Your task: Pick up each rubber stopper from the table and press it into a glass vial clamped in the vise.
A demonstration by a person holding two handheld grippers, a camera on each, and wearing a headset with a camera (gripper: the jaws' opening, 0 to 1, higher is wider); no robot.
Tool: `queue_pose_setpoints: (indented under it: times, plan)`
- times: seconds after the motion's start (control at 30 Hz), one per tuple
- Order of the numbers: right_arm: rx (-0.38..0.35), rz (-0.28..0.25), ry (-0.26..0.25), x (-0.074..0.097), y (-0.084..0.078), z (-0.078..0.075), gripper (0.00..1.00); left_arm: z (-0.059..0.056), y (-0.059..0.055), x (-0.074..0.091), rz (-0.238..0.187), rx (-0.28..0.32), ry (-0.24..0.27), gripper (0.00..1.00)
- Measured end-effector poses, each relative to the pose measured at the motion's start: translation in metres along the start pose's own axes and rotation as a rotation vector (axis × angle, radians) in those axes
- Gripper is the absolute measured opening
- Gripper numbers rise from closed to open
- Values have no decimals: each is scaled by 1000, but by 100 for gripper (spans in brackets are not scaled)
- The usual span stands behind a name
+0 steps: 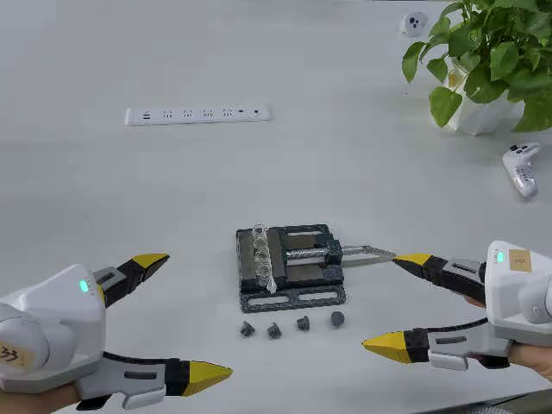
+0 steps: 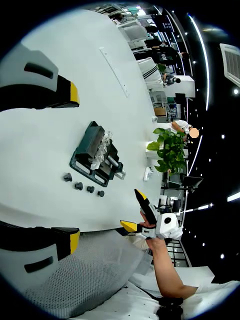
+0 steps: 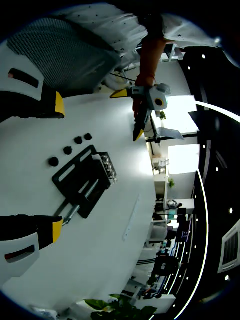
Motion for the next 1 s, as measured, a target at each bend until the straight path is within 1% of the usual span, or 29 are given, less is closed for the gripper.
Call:
queue_pose_setpoints:
  times: [0.4, 0.63, 1.0]
  plan:
    - [7, 6, 3, -1, 4, 0, 78, 0, -1, -1, 2, 1, -4, 99]
    - [5, 7, 2, -1, 2, -2, 77, 1, -1, -2, 2, 0, -5, 99]
    - [2, 23, 12, -3, 0, 0, 76, 2, -4, -2, 7, 4, -4, 99]
Point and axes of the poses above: the centre of the closed fingertips' face, and the gripper's own axes: x roughly backward along the fingers, z roughly to its left, y roughly out of its top, the point moved 3 cm from there along x, roughly backward along the fingers
